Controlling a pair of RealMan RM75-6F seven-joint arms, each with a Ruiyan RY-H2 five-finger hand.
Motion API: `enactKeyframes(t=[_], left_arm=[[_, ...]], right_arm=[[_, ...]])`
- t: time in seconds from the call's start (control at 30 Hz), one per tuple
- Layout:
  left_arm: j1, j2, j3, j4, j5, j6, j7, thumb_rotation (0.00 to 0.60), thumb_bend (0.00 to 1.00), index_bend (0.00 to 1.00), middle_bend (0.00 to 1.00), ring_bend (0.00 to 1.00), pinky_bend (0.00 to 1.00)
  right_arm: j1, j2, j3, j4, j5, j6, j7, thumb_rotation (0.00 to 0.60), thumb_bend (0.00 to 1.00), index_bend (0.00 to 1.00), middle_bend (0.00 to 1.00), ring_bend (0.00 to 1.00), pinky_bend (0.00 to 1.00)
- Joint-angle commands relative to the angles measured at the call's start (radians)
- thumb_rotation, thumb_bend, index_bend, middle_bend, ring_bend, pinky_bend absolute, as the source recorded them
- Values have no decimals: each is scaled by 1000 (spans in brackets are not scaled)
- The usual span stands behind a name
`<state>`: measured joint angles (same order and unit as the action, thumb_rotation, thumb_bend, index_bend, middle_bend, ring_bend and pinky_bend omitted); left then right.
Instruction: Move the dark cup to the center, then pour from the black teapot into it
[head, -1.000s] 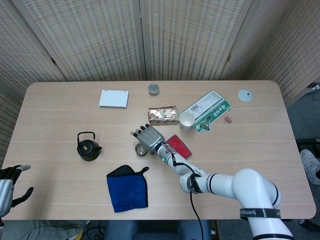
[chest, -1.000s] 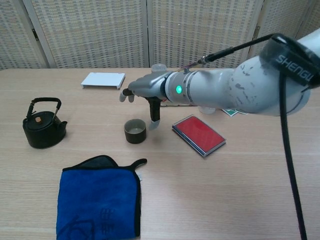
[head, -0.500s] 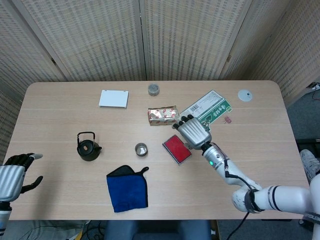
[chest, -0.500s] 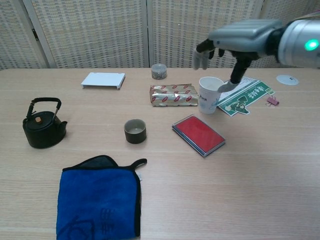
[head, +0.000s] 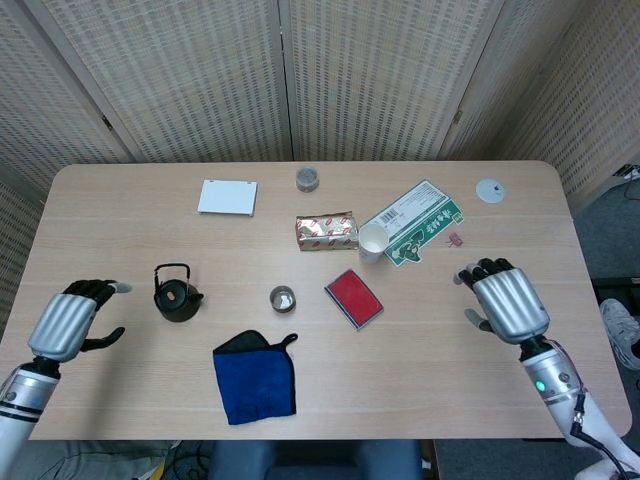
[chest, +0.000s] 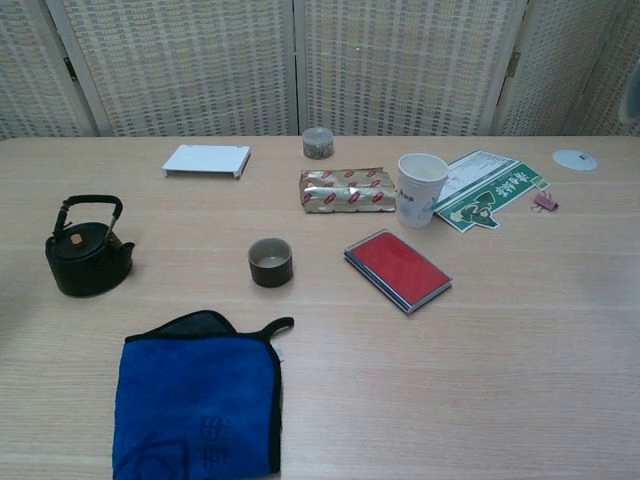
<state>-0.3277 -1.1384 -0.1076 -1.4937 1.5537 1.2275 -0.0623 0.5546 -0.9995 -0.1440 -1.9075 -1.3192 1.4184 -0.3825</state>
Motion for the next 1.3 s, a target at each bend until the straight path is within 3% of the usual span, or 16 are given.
enactKeyframes(t=[0.03,0.5,0.57,0.7,0.93,1.07,1.3], left_arm=[[-62,-19,-21,27,-23,-70,-20,600,246,289,294,273,245],[-295,-78,-75,179,-240,-458,5,587,219,242,265,257,192],[-324,-94,-80,219,-285,-510,27,522,209,241,262,257,186],[-366,-118,-84,279,-361,-587,56,310,178,237,258,256,175],[-417,-157,-83,349,-459,-684,65,133,123,267,250,238,151],[-437,-179,-79,374,-477,-704,63,91,108,291,243,230,143],[-468,-224,-56,426,-506,-736,91,84,103,326,241,228,117]], right_arm=[[-87,37,-23,-14,-38,72,12,600,187,416,422,324,397],[-217,47,12,4,-66,88,40,600,191,419,422,324,397],[-226,50,21,6,-70,84,42,600,190,420,422,324,397],[-240,56,38,10,-75,76,48,600,191,423,422,324,397],[-263,63,65,16,-81,61,61,600,191,426,422,324,397],[-274,64,78,22,-83,50,71,600,191,427,422,324,397],[-290,62,99,38,-81,29,88,600,192,429,422,324,398]])
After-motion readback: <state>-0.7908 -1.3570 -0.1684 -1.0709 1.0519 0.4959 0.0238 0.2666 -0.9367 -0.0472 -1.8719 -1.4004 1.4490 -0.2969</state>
